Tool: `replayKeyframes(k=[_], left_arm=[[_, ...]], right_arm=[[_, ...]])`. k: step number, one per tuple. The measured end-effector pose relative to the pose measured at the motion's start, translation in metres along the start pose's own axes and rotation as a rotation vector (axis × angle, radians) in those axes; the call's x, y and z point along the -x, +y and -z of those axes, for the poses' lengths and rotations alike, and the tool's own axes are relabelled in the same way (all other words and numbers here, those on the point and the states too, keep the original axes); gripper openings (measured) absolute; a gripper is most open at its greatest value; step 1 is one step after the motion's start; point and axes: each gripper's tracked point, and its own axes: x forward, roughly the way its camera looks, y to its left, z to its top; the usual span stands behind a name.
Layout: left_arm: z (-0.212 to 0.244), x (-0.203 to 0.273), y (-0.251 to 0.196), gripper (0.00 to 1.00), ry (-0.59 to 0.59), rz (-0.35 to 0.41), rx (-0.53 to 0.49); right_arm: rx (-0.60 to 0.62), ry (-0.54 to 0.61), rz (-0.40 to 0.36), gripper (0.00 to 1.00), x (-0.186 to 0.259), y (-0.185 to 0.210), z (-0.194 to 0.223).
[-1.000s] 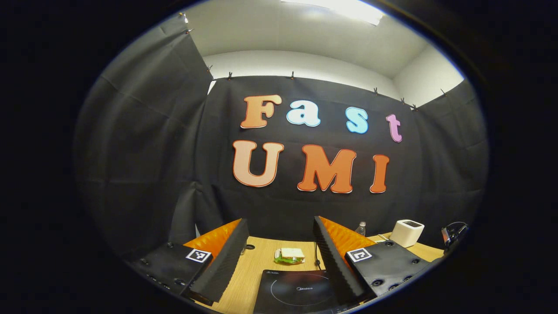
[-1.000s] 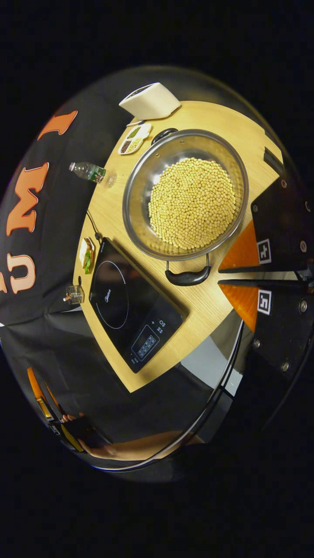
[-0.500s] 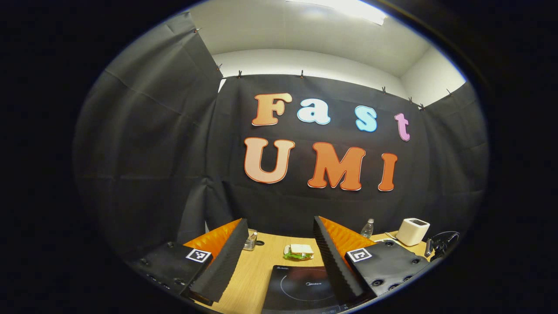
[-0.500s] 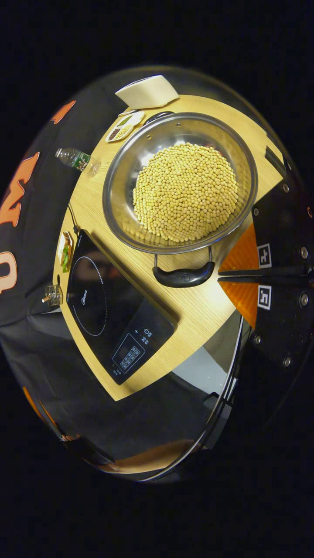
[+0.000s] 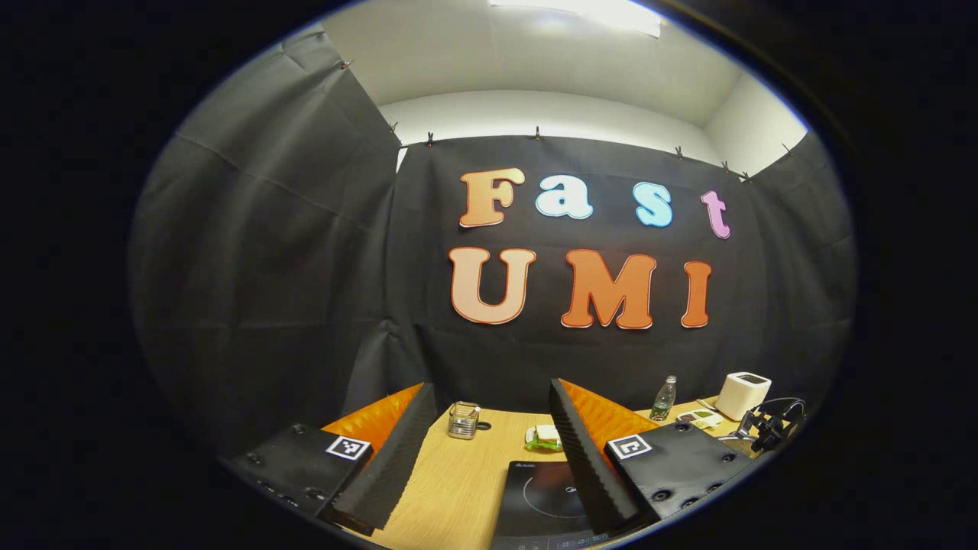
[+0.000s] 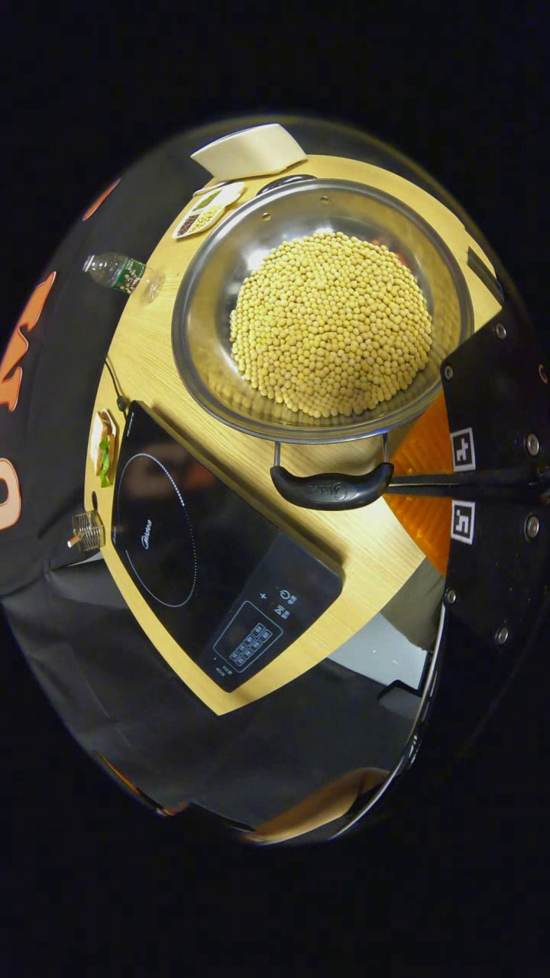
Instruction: First push the handle of the pot to place it horizontally, then grasp the pot with both hands and set it on the induction cooktop.
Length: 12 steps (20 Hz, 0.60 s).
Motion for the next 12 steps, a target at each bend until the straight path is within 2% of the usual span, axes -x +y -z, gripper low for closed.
replayKeyframes(k=[12], left_arm=[[0.01, 0.013, 0.032, 0.98, 0.031, -0.047, 0.021]], right_arm=[[-0.141, -0.064, -0.027, 0.0, -0.018, -0.002, -0.06]])
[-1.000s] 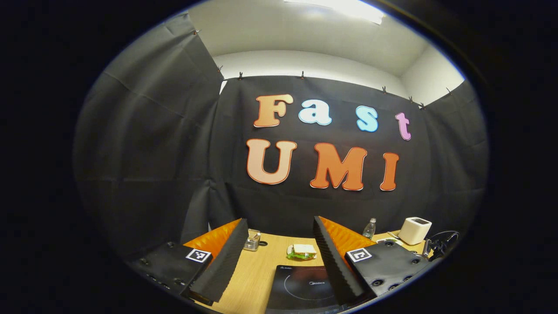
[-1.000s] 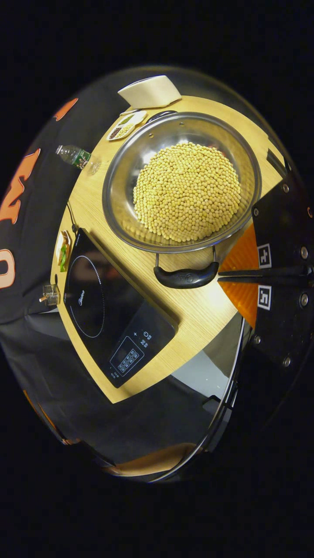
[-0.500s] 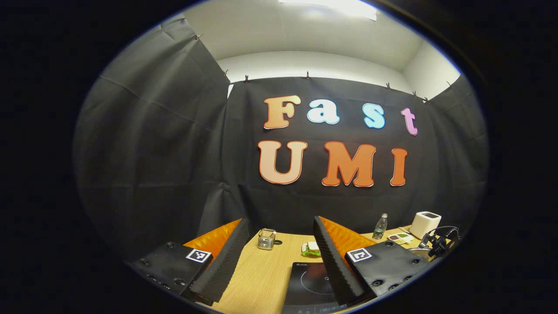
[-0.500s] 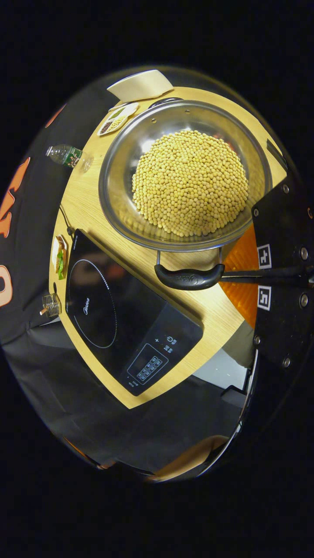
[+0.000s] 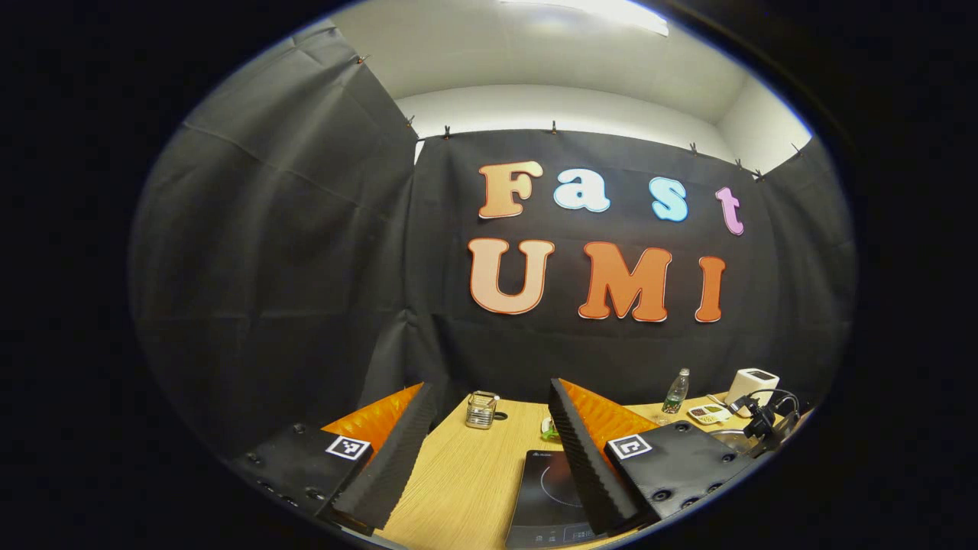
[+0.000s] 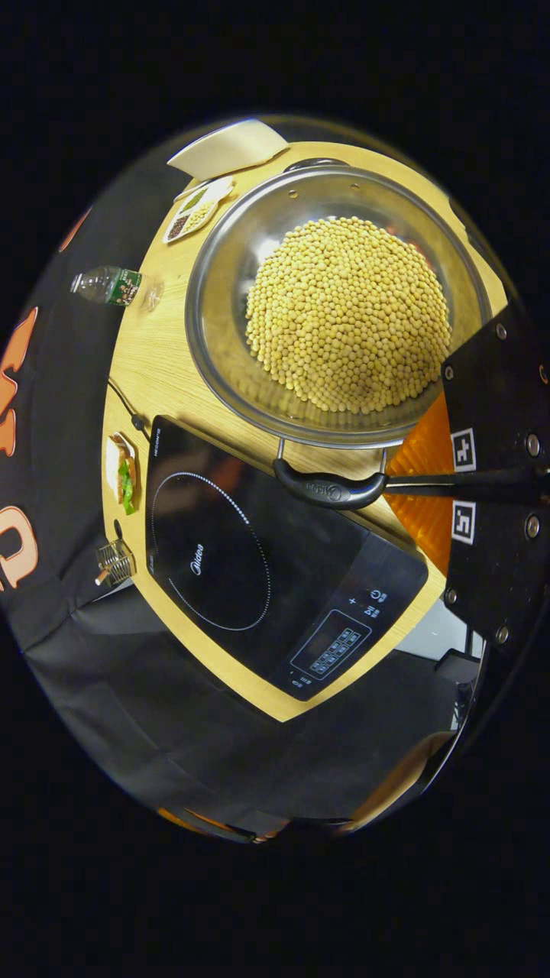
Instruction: First push the handle of the pot to place it horizontally, then grasp the pot with both hands and set it on the induction cooktop.
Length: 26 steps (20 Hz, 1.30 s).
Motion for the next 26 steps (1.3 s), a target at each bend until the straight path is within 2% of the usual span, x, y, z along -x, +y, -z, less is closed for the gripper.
replayKeyframes(k=[8, 13, 18, 22, 26], left_arm=[[0.01, 0.008, 0.015, 0.98, 0.02, -0.025, 0.008], [0.013, 0.012, 0.01, 0.98, 0.033, -0.017, 0.014], [0.019, 0.01, -0.003, 0.98, 0.054, 0.006, 0.015], [0.029, 0.007, -0.021, 0.98, 0.098, 0.047, 0.028], [0.044, -0.001, -0.058, 0.98, 0.164, 0.116, 0.045]], right_arm=[[-0.076, -0.056, 0.019, 0.0, -0.014, -0.007, -0.031], [-0.081, -0.085, 0.043, 0.0, -0.022, -0.015, -0.05], [-0.117, -0.12, 0.031, 0.0, -0.03, -0.017, -0.067], [-0.111, -0.151, 0.022, 0.0, -0.018, -0.02, -0.07], [-0.142, -0.233, -0.035, 0.01, 0.023, -0.024, -0.075]])
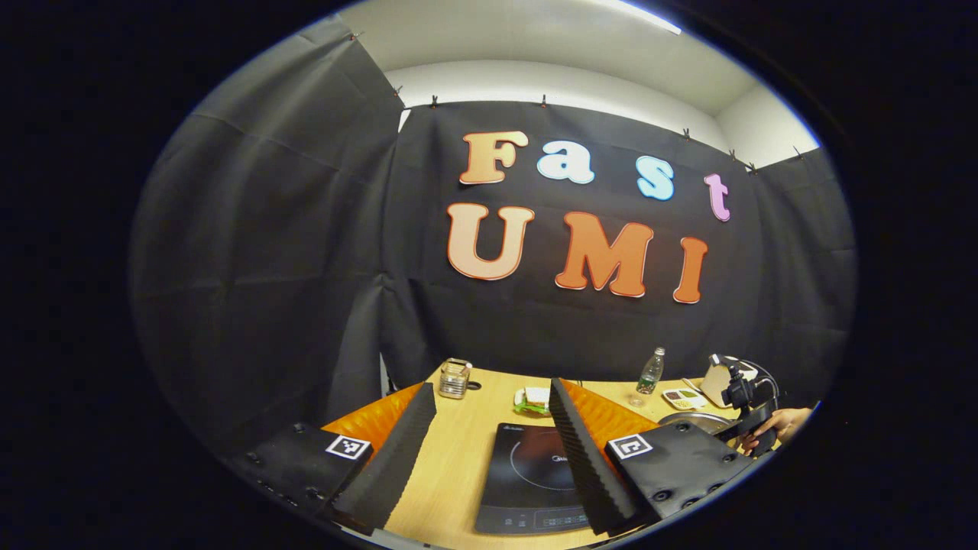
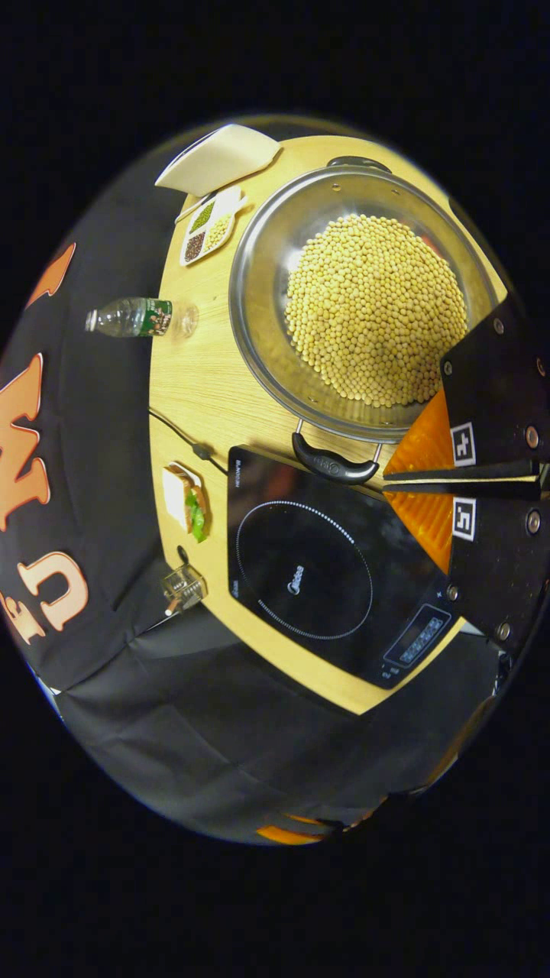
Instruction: First push the handle of the pot to place it horizontally, then grasp the pot with both hands and set it on the induction cooktop.
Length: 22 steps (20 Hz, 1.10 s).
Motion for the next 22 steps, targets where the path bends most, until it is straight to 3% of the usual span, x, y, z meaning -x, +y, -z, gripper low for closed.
replayKeyframes(k=[2, 7, 11, 15, 22], left_arm=[[0.013, -0.01, -0.025, 0.98, 0.055, 0.047, 0.008], [0.048, -0.036, -0.099, 0.98, 0.179, 0.171, -0.009], [0.075, -0.054, -0.149, 0.98, 0.269, 0.227, -0.038], [0.106, -0.068, -0.194, 0.98, 0.384, 0.268, -0.058], [0.169, -0.085, -0.265, 0.99, 0.633, 0.347, -0.043]], right_arm=[[0.011, -0.061, 0.016, 0.08, 0.025, -0.017, -0.01], [0.042, -0.18, 0.128, 0.49, 0.08, -0.082, -0.028], [0.039, -0.215, 0.214, 0.69, 0.115, -0.139, -0.028], [0.021, -0.21, 0.292, 0.8, 0.139, -0.189, -0.025], [-0.036, -0.153, 0.322, 0.82, 0.141, -0.243, -0.012]])
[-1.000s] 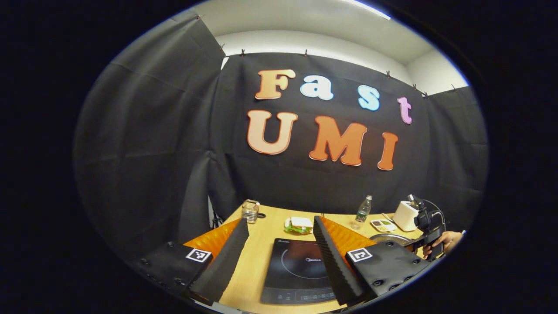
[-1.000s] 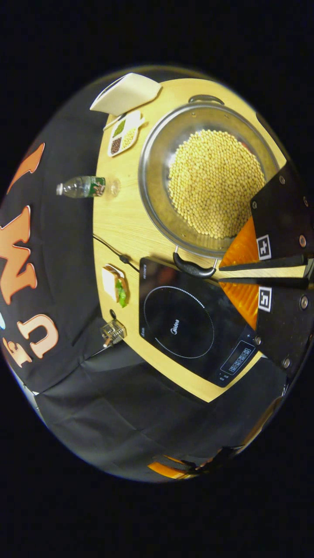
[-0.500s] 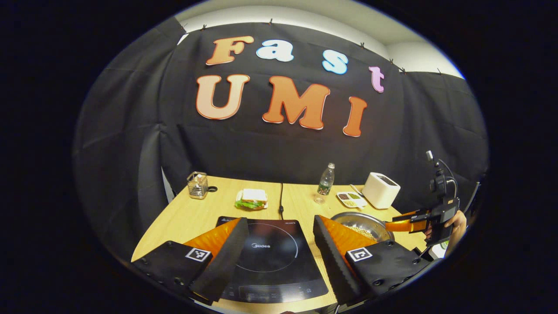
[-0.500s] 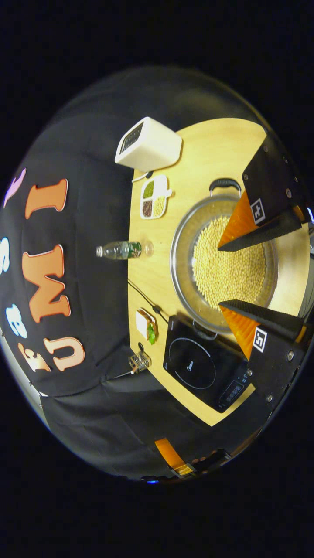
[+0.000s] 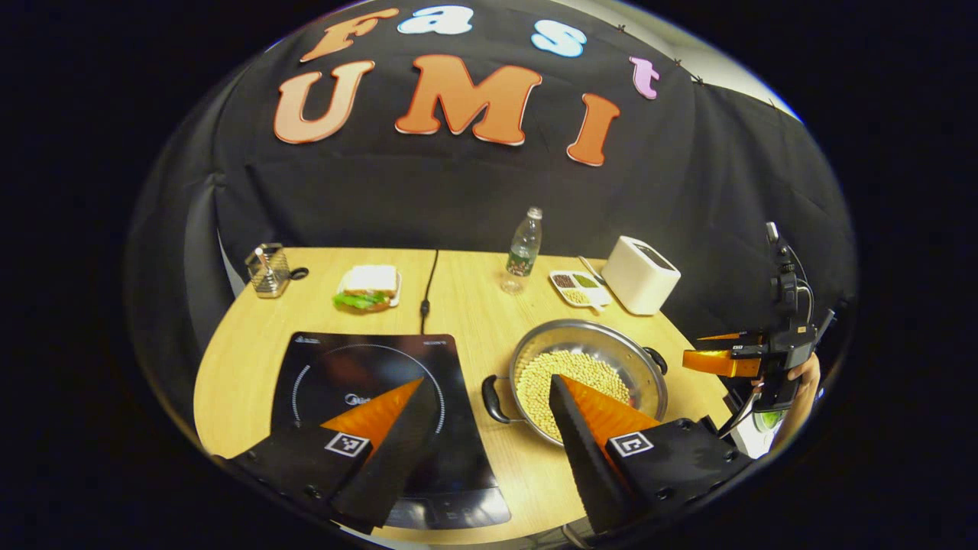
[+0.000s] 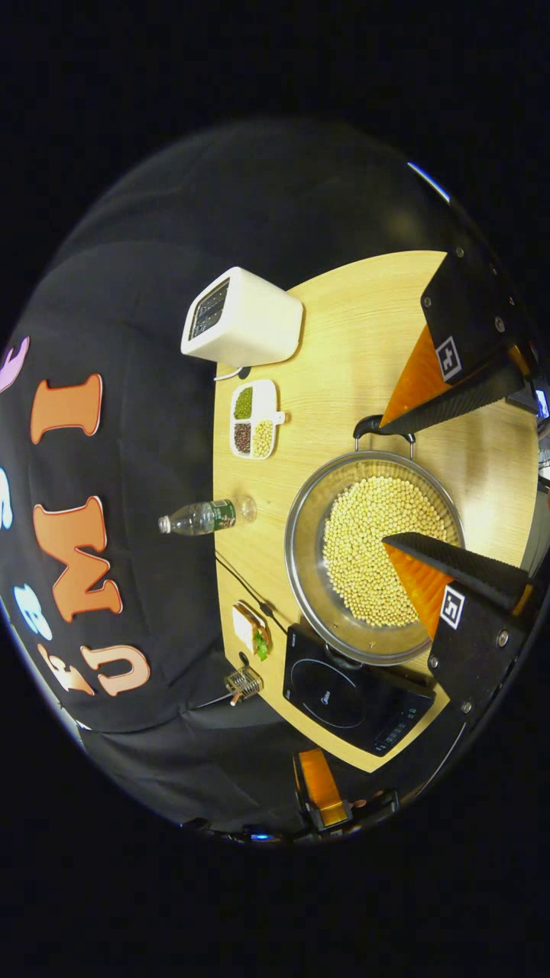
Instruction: First push the handle of the pot to place it horizontally, then grasp the pot with both hands and set it on the induction cooktop.
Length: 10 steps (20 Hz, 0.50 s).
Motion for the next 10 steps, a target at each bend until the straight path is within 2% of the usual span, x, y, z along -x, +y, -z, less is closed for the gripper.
replayKeyframes(k=[5, 10], left_arm=[[0.018, -0.052, -0.016, 0.99, 0.148, 0.006, 0.02], [0.045, -0.099, -0.014, 0.99, 0.303, -0.026, 0.045]], right_arm=[[-0.006, 0.049, 0.014, 0.82, -0.019, -0.02, 0.003], [-0.007, 0.092, 0.038, 0.82, -0.039, -0.036, 0.01]])
